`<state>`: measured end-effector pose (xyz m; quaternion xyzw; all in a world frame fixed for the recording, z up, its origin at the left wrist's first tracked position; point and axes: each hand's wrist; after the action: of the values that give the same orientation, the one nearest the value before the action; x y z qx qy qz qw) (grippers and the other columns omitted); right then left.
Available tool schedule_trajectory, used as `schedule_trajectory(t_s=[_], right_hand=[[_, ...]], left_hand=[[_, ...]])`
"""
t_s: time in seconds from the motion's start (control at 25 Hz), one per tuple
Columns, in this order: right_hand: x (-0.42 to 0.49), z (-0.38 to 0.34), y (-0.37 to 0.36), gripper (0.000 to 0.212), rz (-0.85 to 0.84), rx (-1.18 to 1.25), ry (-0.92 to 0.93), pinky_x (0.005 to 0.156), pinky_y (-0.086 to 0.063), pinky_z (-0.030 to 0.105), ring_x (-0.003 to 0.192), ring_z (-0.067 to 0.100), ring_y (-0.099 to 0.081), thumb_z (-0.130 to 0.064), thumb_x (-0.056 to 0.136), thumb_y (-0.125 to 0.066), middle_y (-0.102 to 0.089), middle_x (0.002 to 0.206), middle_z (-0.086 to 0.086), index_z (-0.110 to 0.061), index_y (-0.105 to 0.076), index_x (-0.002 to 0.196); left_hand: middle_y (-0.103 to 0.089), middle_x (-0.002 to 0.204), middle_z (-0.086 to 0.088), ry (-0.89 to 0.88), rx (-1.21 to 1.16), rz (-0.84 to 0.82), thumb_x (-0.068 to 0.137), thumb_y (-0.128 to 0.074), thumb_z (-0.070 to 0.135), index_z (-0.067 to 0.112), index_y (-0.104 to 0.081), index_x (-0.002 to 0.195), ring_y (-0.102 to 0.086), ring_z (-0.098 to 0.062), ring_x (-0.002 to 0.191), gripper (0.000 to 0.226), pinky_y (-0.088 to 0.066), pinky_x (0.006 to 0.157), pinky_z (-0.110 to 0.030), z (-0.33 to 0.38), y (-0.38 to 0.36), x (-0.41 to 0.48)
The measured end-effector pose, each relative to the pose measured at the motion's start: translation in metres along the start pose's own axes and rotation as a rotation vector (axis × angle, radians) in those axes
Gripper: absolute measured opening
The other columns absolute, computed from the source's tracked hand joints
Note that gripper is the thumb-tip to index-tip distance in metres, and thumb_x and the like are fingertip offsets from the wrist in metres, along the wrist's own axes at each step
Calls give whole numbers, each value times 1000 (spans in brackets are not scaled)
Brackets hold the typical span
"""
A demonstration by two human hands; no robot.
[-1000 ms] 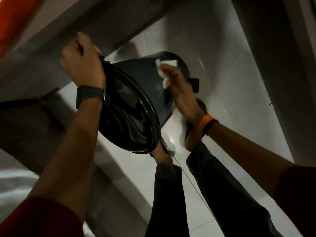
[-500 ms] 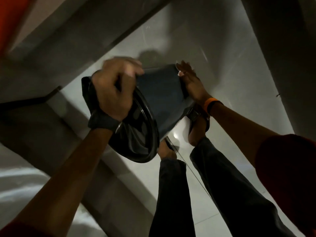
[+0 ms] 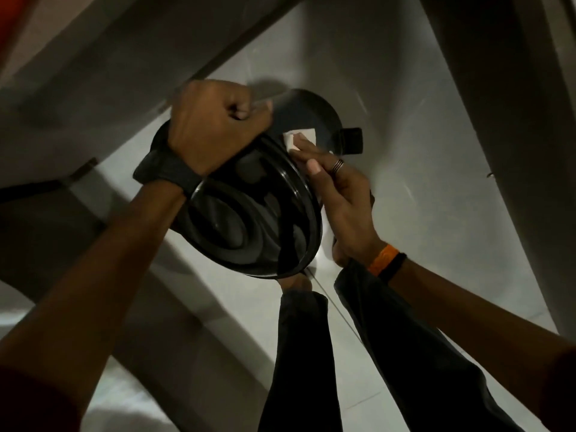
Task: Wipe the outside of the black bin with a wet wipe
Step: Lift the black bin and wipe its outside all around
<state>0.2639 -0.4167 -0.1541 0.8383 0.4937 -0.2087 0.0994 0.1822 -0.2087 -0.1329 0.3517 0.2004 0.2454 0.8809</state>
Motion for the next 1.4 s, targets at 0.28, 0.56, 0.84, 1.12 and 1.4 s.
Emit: schedule_trajectory(t_s=[0.28, 0.56, 0.84, 1.12, 1.4], right_hand=[[89, -4, 40, 44, 2, -253, -301, 117, -32, 34, 109, 4, -53, -5, 108, -40, -62, 117, -5, -4, -45, 151], [66, -18, 20, 44, -399, -472, 160, 129, -22, 44, 150, 20, -40, -11, 109, -35, -44, 159, 11, -4, -44, 152], [77, -24, 34, 47, -210, -425, -60, 132, -13, 37, 158, 10, -24, -33, 112, -27, -33, 166, -4, -23, -39, 156], [45, 12, 48, 68, -49, -209, -269, 131, -14, 47, 158, 10, -21, -60, 103, -32, -23, 169, -10, -29, -19, 162], [56, -17, 28, 66, -59, 73, -298, 128, -24, 51, 153, 29, -36, -64, 100, -29, -44, 160, 7, -28, -42, 153]], left_hand=[[-35, 39, 13, 401, -404, 237, 92, -65, 29, 6, -38, 49, -28, -1, 41, 56, -30, 49, -17, -33, 0, -20], [-32, 34, 15, 524, -554, 276, 88, -67, 34, 25, -33, 42, -25, -1, 37, 58, -27, 43, -17, -49, 7, -18], [-29, 35, 12, 556, -560, 250, 85, -70, 42, 22, -32, 45, -23, -4, 37, 59, -27, 42, -16, -44, 0, -11], [-68, 63, 17, 870, -690, 682, 86, -70, 38, 28, -62, 65, -63, 1, 62, 24, -55, 68, -18, -66, 11, -25], [-52, 135, -7, 323, 115, 499, 95, -43, 44, 37, -50, 137, -45, -23, 127, 43, -25, 113, -16, -17, -5, -28]])
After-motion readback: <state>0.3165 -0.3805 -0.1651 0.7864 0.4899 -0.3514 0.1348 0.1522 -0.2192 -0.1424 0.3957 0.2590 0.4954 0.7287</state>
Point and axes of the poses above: each hand's wrist, its own x-axis towards the middle knuckle, its own y-axis out of the back of the hand, z = x × y
